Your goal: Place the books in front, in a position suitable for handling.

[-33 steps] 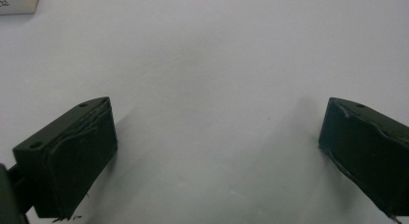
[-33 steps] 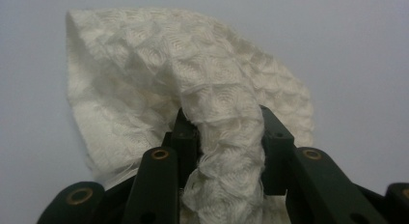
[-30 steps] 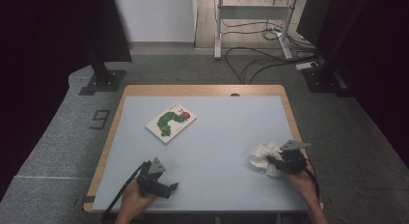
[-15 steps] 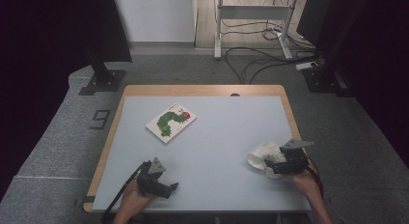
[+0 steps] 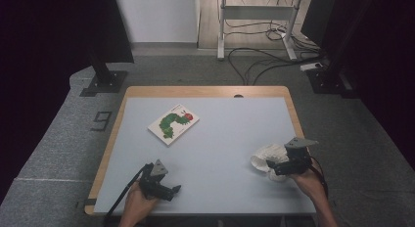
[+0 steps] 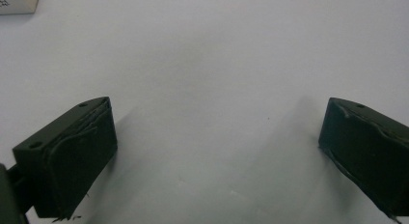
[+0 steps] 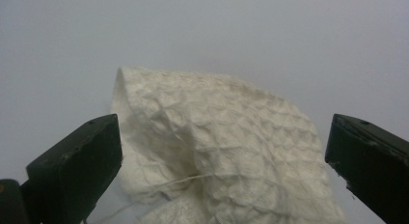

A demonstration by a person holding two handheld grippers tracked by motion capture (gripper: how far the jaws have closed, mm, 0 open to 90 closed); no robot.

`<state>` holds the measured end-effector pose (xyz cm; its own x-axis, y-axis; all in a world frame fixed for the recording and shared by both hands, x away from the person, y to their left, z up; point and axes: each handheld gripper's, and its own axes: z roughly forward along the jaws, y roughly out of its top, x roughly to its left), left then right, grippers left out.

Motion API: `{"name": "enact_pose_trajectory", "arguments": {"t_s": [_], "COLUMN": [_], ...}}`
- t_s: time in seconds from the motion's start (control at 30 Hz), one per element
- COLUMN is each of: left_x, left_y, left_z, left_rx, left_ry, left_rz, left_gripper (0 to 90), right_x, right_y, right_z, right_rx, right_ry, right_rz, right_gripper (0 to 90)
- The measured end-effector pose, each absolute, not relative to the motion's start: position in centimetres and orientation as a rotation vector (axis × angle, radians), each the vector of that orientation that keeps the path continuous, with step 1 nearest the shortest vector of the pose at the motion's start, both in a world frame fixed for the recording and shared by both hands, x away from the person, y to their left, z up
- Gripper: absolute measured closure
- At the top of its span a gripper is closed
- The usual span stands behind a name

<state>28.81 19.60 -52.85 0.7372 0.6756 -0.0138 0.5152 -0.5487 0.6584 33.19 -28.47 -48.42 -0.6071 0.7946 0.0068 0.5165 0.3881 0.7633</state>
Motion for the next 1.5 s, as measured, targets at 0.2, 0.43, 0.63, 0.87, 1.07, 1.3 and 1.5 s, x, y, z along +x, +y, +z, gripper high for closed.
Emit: {"name": "enact_pose_trajectory", "arguments": {"t_s": [0.2, 0.43, 0.63, 0.87, 1.07, 1.3, 1.5], "left_x": [29.0, 30.6, 32.5, 35.0, 37.6, 39.9, 41.7], "left_y": [19.9, 21.7, 23.1, 23.6, 24.1, 24.5, 24.7], "left_z": [-52.7, -51.5, -50.0, -48.7, -47.9, -47.9, -47.9], "left_rx": [2.279, 2.267, 2.23, 2.237, 2.239, 2.259, 2.269], "left_ry": [0.899, 0.939, 0.955, 0.941, 0.934, 0.952, 0.958], "left_rz": [0.298, 0.332, 0.363, 0.393, 0.376, 0.389, 0.397], "left_gripper": [0.0, 0.0, 0.0, 0.0, 0.0, 0.4, 0.0], "right_x": [33.4, 33.6, 33.9, 33.9, 33.9, 33.9, 33.8], "right_y": [-27.7, -26.5, -25.0, -23.6, -22.9, -21.8, -20.6], "right_z": [-48.2, -47.8, -47.8, -47.8, -47.8, -48.2, -48.3], "right_rx": [1.121, 1.087, 1.052, 1.013, 0.995, 0.973, 0.942], "right_ry": [2.29, 2.304, 2.335, 2.345, 2.35, 2.369, 2.388], "right_rz": [1.088, 1.102, 1.107, 1.122, 1.137, 1.139, 1.143], "right_gripper": [0.0, 0.0, 0.0, 0.2, 0.2, 0.8, 1.0]}}
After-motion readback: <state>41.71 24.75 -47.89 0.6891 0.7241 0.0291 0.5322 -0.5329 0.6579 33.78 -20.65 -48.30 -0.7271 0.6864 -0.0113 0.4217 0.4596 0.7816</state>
